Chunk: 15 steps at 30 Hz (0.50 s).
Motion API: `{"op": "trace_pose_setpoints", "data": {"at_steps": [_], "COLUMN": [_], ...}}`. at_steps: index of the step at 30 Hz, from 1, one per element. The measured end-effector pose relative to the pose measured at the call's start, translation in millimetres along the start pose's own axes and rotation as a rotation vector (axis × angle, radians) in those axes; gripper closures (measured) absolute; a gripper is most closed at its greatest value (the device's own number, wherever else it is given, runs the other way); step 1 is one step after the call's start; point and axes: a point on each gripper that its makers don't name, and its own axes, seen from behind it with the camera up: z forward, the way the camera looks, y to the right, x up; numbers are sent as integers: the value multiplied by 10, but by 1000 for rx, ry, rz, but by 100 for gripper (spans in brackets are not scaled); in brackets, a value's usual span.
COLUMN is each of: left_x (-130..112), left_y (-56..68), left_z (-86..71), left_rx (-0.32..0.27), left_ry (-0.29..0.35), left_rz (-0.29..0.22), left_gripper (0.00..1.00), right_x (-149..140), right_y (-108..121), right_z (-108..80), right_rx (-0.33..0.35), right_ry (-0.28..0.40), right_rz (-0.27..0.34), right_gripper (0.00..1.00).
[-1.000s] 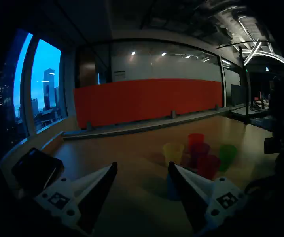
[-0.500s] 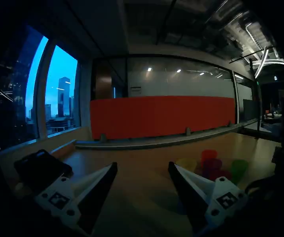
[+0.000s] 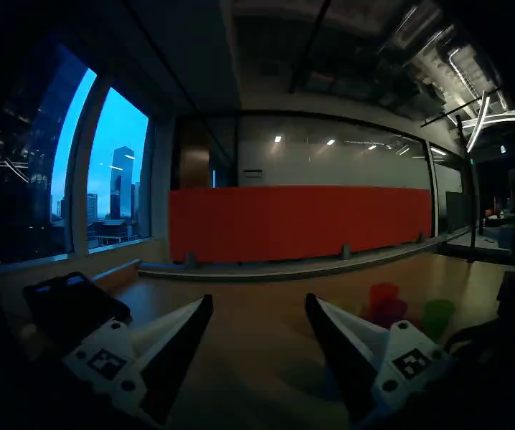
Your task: Pour water
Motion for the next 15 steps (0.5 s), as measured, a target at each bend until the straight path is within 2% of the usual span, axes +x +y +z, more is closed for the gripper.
{"op": "trace_pose_setpoints", "data": {"at_steps": [8,15], "left_x": [-131,-231], "left_y": [-21,-24], "left_z": [15,10], "left_rx": [15,23], "left_ry": [2,2], "left_rz": [10,-2], "left_gripper": [5,5], "right_x": [-25,-7], "right_y": [13,12], "right_z": [16,13], "right_rx": [-7,-9], "right_ry": [-17,-24], "right_rz": [34,56], "right_gripper": [0,0]}}
